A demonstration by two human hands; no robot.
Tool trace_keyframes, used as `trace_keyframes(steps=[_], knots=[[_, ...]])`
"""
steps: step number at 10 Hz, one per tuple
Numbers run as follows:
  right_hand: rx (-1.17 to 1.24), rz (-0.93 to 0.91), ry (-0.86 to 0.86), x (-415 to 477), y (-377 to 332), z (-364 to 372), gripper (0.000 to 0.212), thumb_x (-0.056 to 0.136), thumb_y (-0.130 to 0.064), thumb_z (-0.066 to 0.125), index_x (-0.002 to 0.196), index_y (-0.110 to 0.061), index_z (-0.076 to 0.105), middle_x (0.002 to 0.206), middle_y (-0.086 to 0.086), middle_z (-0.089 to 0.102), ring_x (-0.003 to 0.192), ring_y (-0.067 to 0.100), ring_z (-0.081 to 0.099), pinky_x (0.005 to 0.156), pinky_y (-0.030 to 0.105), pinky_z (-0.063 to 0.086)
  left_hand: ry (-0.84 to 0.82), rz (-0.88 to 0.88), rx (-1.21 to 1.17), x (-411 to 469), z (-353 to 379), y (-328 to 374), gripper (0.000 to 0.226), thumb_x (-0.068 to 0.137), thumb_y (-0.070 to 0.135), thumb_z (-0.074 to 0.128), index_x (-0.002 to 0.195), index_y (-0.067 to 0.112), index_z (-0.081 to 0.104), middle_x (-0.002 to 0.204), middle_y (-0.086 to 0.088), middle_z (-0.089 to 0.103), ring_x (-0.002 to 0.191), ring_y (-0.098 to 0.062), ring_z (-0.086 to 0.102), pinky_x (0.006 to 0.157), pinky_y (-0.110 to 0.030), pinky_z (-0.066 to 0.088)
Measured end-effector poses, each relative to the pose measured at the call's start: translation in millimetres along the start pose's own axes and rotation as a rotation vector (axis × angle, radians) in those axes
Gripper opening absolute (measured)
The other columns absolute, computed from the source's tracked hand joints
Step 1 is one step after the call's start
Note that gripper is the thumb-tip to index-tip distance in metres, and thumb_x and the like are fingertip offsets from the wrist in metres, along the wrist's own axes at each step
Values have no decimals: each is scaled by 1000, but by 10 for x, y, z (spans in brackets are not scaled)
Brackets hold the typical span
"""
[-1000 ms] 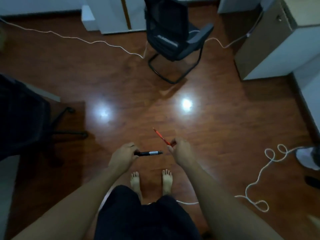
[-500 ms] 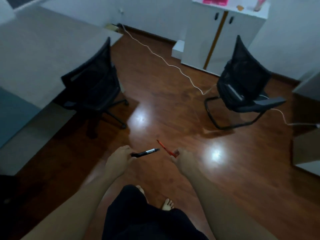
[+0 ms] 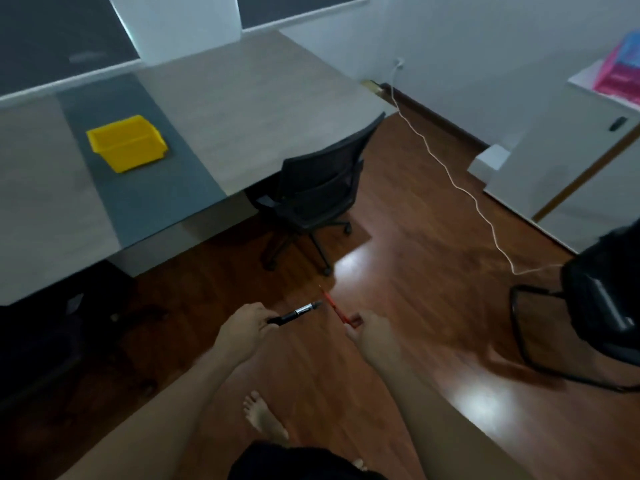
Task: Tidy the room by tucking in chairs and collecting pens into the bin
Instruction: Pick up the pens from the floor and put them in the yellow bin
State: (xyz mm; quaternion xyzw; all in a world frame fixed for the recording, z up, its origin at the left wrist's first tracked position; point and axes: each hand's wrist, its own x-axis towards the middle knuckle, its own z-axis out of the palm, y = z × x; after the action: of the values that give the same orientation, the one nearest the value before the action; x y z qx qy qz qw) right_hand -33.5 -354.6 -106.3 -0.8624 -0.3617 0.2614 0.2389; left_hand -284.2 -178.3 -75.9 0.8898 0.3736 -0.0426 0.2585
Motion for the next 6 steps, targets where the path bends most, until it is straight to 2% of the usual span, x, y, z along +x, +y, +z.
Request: trace_keyframes(steps=[1,3,4,5,6], knots=[[-4,-37,-51,211,-418,165,14,91,-35,78,103,-30,73,88,-13,70,81,9,67,72,28,54,39,20,-30,109,-244,-363,25,103,48,64,121,39,78,99,18,61,93,-5,57,79,-35,56],[2,-78,-61,654,-1186,421,12,93,-32,78,104,-29,76,93,-10,76,85,9,71,71,24,49,90,-70,-62,356,-756,-995,25,103,41,66,125,36,77,101,21,60,97,-3,57,80,-29,53],[-12,-92,-65,849,-1549,566,11,94,-32,78,104,-29,76,95,-10,77,86,8,70,75,28,55,125,-97,-78,466,-967,-1319,26,104,39,67,127,33,77,101,20,59,94,-2,58,75,-23,47],[-16,-122,-80,1063,-1930,755,12,96,-32,76,107,-27,75,97,-12,73,88,7,69,68,17,47,162,-142,-95,563,-1182,-1675,27,104,38,66,129,31,75,103,18,59,93,-3,59,76,-22,50],[-44,-147,-130,1234,-2263,924,15,101,-35,71,114,-29,72,100,-16,65,85,-2,61,67,10,39,184,-175,-123,614,-1367,-1976,29,104,38,66,131,29,75,106,17,60,94,-3,60,79,-22,51]])
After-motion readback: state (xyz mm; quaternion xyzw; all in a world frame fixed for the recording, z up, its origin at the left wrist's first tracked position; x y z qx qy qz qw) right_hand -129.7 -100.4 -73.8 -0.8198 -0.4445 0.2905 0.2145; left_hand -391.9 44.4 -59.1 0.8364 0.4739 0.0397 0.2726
